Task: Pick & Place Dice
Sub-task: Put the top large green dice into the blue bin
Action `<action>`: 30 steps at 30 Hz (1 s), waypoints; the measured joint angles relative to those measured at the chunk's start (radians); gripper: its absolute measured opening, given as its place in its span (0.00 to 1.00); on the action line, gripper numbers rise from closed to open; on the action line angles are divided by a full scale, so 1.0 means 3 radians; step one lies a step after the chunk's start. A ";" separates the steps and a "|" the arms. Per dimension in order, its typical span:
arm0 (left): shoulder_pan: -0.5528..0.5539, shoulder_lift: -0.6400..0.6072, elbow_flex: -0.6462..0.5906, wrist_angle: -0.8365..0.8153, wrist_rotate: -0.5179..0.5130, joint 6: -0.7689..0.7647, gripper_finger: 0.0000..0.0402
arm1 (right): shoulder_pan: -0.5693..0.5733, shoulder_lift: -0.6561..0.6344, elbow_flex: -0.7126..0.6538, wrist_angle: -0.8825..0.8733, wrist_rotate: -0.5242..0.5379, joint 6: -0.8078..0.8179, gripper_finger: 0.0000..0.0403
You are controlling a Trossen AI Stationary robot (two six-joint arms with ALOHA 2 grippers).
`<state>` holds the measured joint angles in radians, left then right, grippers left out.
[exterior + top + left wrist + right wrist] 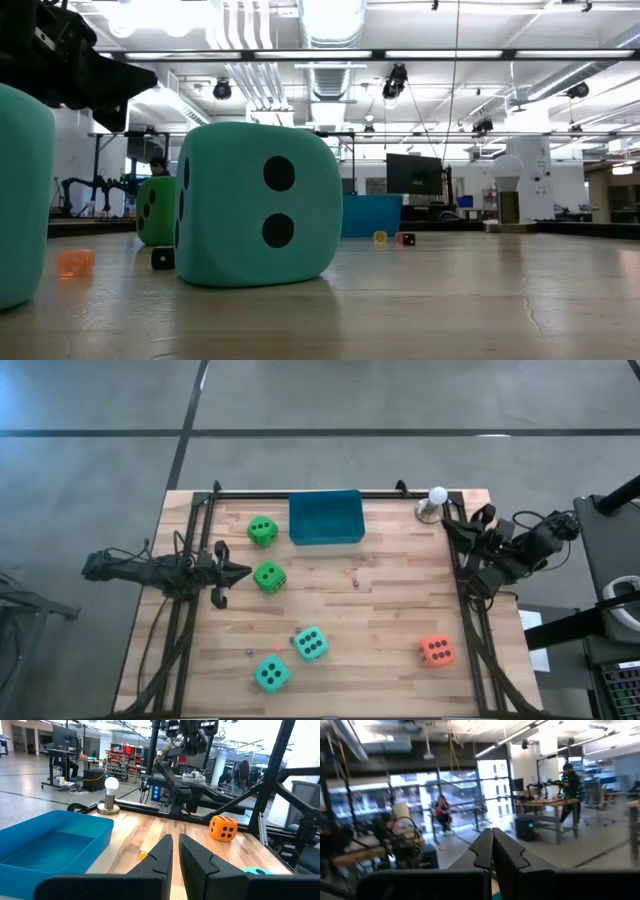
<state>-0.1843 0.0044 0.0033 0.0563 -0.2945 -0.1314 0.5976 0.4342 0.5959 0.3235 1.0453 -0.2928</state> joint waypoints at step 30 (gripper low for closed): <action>0.0000 0.0000 0.0001 0.0000 0.0000 0.0003 0.09 | 0.0000 0.1103 0.2177 -0.4903 -0.0870 0.3783 0.02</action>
<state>-0.1842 0.0044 0.0035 0.0561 -0.2944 -0.1305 0.5976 0.7652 1.2491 -1.1474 0.7842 0.8420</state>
